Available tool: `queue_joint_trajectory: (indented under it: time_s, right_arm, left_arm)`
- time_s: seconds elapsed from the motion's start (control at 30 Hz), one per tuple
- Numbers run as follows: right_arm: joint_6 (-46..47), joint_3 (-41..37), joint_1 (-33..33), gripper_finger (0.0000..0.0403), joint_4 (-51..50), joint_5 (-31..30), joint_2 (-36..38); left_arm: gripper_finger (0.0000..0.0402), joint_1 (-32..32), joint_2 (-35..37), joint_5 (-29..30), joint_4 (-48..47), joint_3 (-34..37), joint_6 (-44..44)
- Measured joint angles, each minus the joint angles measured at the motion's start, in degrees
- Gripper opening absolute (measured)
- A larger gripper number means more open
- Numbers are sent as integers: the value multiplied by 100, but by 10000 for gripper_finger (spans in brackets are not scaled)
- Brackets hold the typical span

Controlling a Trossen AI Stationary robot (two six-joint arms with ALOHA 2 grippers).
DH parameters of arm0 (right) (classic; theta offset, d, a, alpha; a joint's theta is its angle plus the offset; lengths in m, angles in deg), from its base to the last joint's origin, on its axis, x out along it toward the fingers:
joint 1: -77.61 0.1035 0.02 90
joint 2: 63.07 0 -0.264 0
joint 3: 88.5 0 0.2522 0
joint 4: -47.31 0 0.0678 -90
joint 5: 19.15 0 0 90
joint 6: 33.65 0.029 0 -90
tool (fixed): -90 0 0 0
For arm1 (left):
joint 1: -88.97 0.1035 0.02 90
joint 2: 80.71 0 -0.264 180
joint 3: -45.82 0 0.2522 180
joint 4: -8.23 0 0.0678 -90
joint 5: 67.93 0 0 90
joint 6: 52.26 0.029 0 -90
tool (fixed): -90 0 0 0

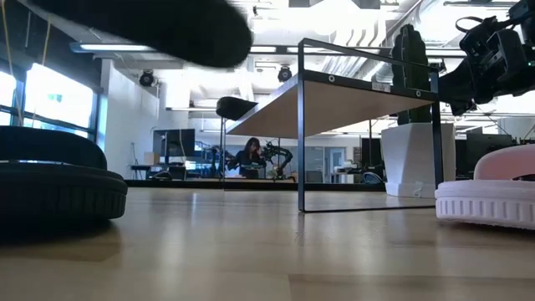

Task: Pick and place slides into the shelf
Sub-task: Put the black slide on the shelf

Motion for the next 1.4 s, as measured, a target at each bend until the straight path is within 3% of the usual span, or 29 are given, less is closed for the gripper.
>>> queue_joint_trajectory:
  time_s: [0.23,0.33,0.57,0.77,0.9,1.17,1.4]
  right_arm:
    - [0,0,1,0,0,0,0]
    - [-1,0,1,0,3,0,0]
    - [-58,-4,-1,0,108,-4,0]
    - [-63,-4,1,0,166,-20,4]
    - [-63,-4,0,0,170,-19,4]
    - [-63,-4,-1,0,164,-15,2]
    - [-46,-4,-1,0,22,5,0]
  left_arm:
    - [0,90,-14,-302,2142,0,2214]
    - [0,395,-14,-847,2641,-5,2817]
    - [0,1629,-431,-2447,2577,-532,2829]
    - [0,2556,-1609,-3690,1939,-1602,2850]
    - [0,2950,-2583,-4188,1236,-2535,3218]
    - [0,3291,-4362,-3962,-144,-4197,4659]
    - [0,3276,-5190,-3242,-169,-4553,5394]
